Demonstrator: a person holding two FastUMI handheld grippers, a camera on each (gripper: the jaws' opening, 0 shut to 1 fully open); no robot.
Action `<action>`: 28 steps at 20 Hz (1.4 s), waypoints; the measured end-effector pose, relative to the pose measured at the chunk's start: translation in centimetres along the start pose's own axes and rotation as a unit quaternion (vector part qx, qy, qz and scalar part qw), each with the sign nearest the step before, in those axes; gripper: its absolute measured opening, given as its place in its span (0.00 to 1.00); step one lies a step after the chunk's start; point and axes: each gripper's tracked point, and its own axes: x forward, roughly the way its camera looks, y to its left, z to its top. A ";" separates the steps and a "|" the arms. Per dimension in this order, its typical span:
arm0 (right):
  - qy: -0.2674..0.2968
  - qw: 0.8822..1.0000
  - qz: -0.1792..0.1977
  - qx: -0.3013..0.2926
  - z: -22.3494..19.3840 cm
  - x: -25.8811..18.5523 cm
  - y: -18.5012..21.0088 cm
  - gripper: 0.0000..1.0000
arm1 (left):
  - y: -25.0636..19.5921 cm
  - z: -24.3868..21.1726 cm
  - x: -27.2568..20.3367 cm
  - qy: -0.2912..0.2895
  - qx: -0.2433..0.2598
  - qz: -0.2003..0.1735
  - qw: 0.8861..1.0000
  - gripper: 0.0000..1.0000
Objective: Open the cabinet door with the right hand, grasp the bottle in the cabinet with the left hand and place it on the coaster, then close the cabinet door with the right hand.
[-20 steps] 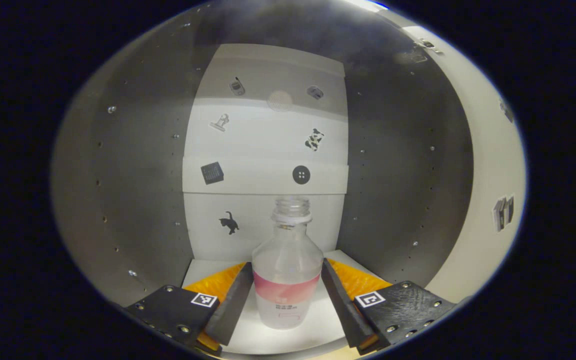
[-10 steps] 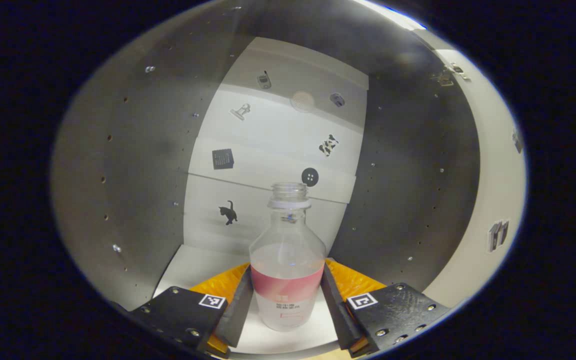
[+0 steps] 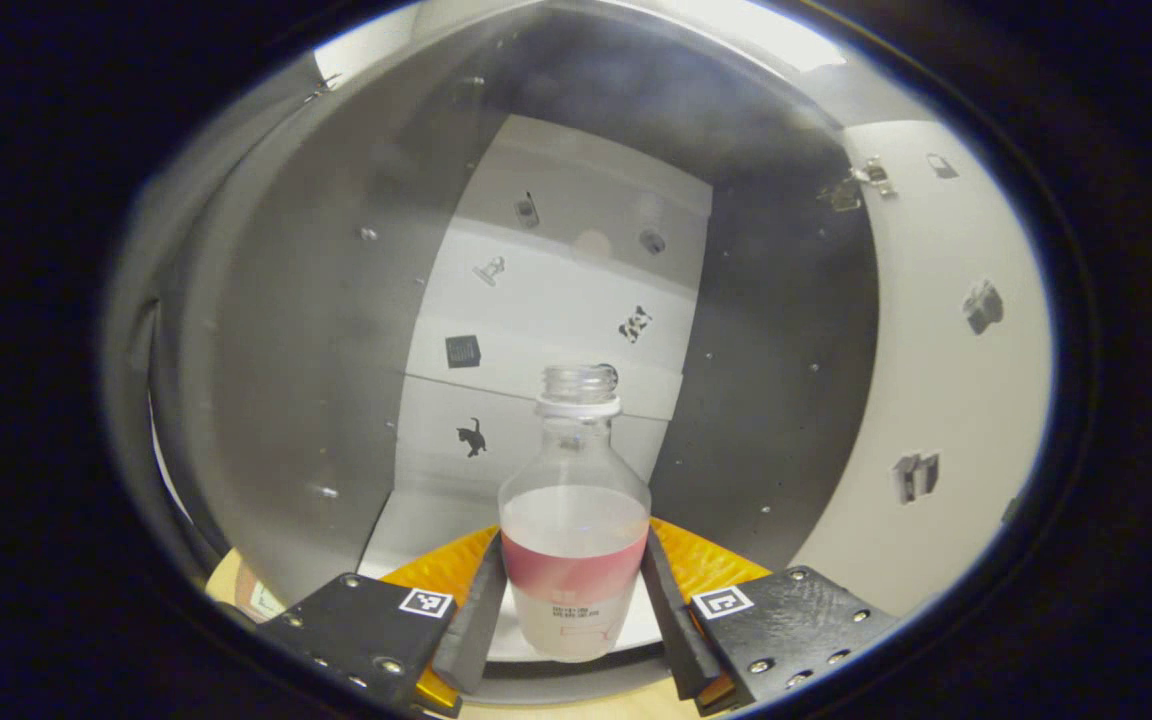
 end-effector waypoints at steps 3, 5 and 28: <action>-0.003 1.000 0.016 0.001 -0.5 -2.1 0.1 0.98 | 1.0 0.4 -4.7 -0.015 0.017 0.009 1.000 0.71; 0.002 1.000 0.030 0.005 -1.2 -3.2 0.7 0.98 | 1.9 0.1 -8.2 -0.027 0.024 0.019 0.999 0.70; 0.055 0.996 0.069 -0.033 -8.8 -8.7 3.1 0.98 | 8.7 -28.1 -28.8 0.021 0.135 0.123 0.983 0.72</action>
